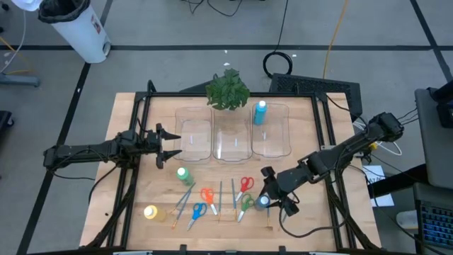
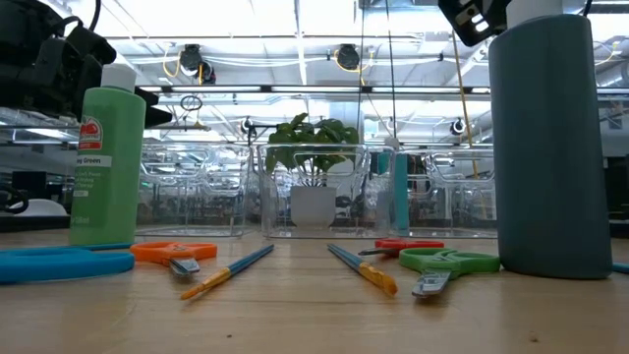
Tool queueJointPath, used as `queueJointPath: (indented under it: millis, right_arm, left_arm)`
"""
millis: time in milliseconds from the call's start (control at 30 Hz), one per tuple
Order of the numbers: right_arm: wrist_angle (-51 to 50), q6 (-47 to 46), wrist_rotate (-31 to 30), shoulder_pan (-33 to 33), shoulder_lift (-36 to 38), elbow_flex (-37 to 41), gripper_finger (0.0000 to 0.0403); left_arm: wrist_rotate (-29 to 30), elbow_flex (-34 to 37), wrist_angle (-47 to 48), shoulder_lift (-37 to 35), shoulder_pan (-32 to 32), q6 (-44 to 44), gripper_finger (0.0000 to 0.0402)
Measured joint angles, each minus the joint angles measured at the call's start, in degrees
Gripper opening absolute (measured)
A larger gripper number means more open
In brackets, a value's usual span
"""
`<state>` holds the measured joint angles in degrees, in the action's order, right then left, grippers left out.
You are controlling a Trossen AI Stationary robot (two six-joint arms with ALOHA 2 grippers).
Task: Pick & Place Paint Supplies
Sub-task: Put the blue paint bottle into the right transparent bin
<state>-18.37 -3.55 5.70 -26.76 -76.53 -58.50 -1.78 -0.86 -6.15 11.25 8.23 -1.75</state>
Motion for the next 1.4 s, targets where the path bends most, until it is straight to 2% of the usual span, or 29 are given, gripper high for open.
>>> queueJointPath:
  millis: [200, 433, 767, 900, 1133, 1233, 1400]
  right_arm:
    - [1.1, 0.0, 0.1, 0.0, 0.0, 0.9, 0.0212]
    - [7.4, 1.2, 0.0, 0.0, 0.0, 5.5, 0.0212]
    - [7.3, 1.2, 0.0, 0.0, 0.2, 5.6, 0.0212]
    - [4.9, 0.8, -3.0, 0.0, 3.4, 5.8, 0.0212]
    - [-4.8, -1.6, -7.3, 0.0, 13.4, 5.8, 0.0212]
    - [-4.5, -4.3, -7.3, 0.0, 16.5, 7.9, 0.0212]
    - [2.2, -7.7, -7.3, 0.0, 18.7, 14.9, 0.0212]
  left_arm:
    - [0.0, 0.0, 0.0, 0.0, 0.0, 0.0, 0.0294]
    - [0.0, 0.0, 0.0, 0.0, 0.0, 0.0, 0.0294]
    - [0.0, 0.0, 0.0, 0.0, 0.0, 0.0, 0.0294]
    - [0.0, 0.0, 0.0, 0.0, 0.0, 0.0, 0.0294]
    - [0.0, 0.0, 0.0, 0.0, 0.0, 0.0, 0.0294]
    - [0.0, 0.0, 0.0, 0.0, 0.0, 0.0, 0.0294]
    - [0.0, 0.0, 0.0, 0.0, 0.0, 0.0, 0.0294]
